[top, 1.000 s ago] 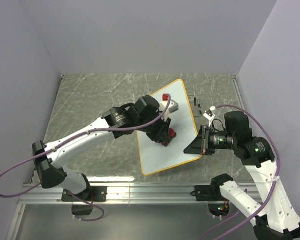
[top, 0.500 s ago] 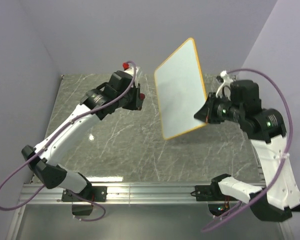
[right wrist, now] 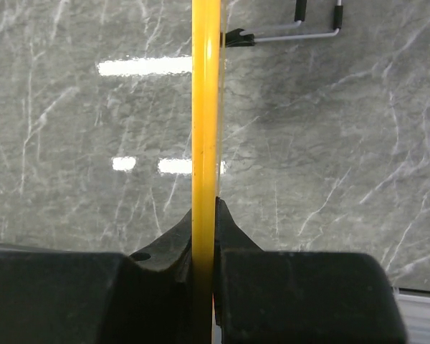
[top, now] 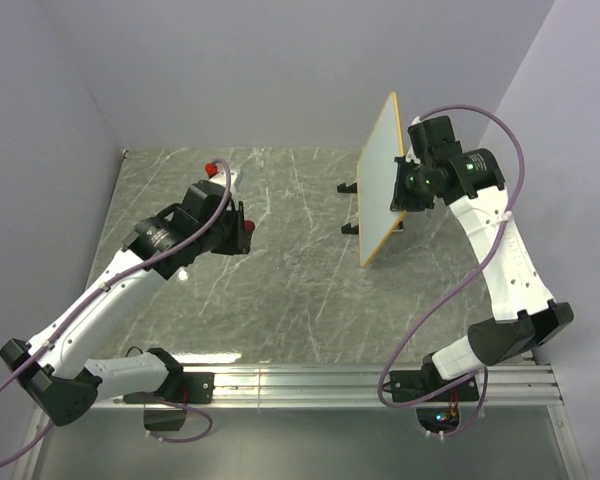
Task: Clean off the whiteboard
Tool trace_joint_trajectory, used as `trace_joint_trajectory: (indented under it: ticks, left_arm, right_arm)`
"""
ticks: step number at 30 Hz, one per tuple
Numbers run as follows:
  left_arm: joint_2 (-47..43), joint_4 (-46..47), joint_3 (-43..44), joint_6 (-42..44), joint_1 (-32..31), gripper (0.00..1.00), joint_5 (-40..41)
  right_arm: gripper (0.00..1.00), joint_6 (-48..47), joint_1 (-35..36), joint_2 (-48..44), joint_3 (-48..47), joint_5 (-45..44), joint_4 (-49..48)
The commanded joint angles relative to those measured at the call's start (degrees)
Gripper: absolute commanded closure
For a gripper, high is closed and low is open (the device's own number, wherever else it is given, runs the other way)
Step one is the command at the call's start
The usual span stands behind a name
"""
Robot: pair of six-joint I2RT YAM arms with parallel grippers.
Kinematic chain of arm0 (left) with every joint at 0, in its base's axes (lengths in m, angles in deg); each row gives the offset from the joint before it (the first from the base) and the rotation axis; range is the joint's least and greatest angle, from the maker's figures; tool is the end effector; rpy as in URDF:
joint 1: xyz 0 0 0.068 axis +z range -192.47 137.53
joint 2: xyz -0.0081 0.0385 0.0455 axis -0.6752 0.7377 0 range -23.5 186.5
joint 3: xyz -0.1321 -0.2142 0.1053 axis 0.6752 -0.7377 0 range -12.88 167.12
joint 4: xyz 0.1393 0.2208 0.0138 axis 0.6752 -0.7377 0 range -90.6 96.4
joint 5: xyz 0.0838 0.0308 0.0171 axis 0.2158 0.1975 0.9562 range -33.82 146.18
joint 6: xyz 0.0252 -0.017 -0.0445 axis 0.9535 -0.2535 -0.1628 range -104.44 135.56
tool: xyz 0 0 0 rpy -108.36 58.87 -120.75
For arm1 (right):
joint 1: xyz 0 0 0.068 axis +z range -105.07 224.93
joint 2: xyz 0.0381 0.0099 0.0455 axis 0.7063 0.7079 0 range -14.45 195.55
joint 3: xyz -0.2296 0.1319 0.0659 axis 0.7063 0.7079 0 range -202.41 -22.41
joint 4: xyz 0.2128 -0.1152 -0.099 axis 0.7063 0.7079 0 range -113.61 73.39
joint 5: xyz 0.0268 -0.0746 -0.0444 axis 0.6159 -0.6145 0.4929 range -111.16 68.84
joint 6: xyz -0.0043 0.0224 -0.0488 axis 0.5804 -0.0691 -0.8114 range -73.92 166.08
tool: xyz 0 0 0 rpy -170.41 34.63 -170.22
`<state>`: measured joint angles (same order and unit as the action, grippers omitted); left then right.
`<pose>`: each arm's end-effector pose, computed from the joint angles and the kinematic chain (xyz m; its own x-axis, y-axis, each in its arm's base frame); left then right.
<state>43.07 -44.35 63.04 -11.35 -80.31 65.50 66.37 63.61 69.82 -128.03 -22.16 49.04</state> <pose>0.1844 -0.1359 0.3826 -0.6962 -0.0247 -0.7174 0.2180 0.9449 -0.2441 0.2545 0.0854 0.4358 -0.8008 0.0953 -0.5913 -0.0343 0.9783 0.2042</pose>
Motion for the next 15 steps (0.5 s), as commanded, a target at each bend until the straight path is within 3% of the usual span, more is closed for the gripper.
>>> trace_joint_trajectory:
  ticks: [1,15]
  left_arm:
    - [-2.05,1.08,-2.00,-1.73,0.14,1.00,-1.32]
    - [-3.37,-0.24,-4.38,-0.59,0.32,1.00,-1.15]
  right_arm:
    - [1.00,0.54,-0.66,-2.09,-1.17,-1.29,-10.14]
    - [1.00,1.68,-5.14,1.68,9.81,4.16,-22.97]
